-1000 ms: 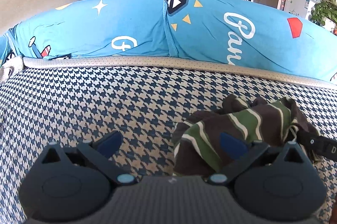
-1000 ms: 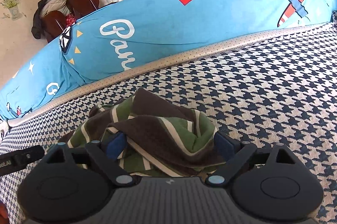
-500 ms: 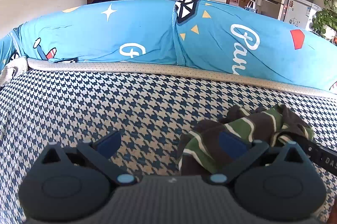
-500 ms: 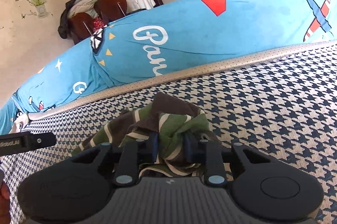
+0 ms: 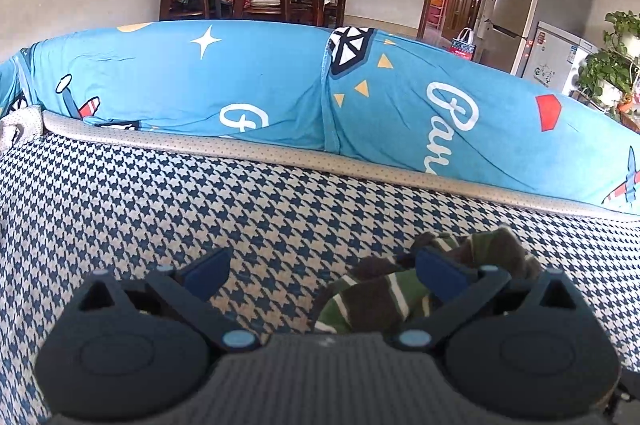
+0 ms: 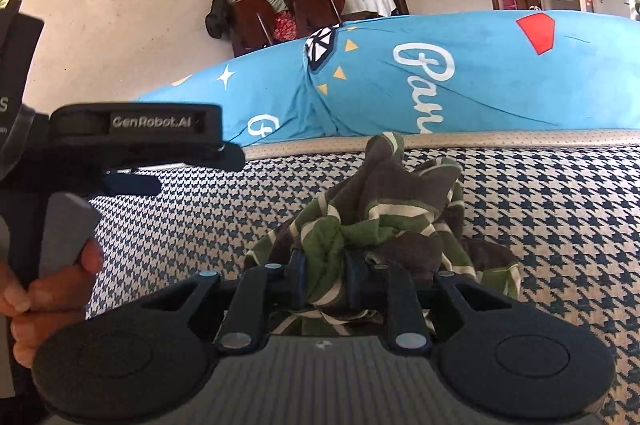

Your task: Fold clothes

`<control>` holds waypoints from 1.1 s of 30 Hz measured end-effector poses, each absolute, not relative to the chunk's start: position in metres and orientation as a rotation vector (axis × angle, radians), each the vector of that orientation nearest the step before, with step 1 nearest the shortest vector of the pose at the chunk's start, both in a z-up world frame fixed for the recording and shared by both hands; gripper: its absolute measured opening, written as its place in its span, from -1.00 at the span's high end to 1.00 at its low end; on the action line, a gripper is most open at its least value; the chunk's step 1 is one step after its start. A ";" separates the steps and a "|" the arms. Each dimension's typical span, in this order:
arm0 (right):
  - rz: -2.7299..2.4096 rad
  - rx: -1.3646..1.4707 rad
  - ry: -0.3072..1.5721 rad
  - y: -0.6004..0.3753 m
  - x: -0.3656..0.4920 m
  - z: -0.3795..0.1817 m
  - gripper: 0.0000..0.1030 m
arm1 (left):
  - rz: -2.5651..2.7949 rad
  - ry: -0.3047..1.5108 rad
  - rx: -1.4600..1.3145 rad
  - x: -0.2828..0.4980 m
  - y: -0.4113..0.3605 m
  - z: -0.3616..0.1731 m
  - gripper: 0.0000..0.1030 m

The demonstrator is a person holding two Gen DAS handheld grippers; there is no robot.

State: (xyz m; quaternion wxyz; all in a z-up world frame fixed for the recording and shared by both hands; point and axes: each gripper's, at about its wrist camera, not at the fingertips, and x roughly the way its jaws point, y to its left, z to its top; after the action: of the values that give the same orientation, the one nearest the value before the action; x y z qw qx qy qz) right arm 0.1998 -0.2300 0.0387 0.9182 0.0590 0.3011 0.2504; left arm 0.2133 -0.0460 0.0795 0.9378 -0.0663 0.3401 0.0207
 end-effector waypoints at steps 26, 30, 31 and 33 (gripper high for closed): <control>0.621 -0.028 0.687 -0.197 0.183 0.025 0.76 | -0.083 0.774 -0.037 0.215 -0.080 0.055 -1.00; 0.592 -0.007 0.658 -0.211 0.183 0.035 0.75 | -0.037 0.782 -0.057 0.218 -0.071 0.054 -1.00; 0.584 -0.001 0.651 -0.214 0.183 0.038 0.75 | -0.025 0.785 -0.062 0.219 -0.068 0.053 -1.00; 0.570 0.009 0.636 -0.221 0.182 0.043 0.73 | -0.002 0.789 -0.072 0.220 -0.064 0.053 -1.00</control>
State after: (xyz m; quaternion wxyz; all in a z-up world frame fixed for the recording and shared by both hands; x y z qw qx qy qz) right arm 0.1823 -0.2213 0.0429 0.9103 0.0045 0.3084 0.2763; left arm 0.2202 -0.0638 0.0527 0.9226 -0.0351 0.3841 -0.0012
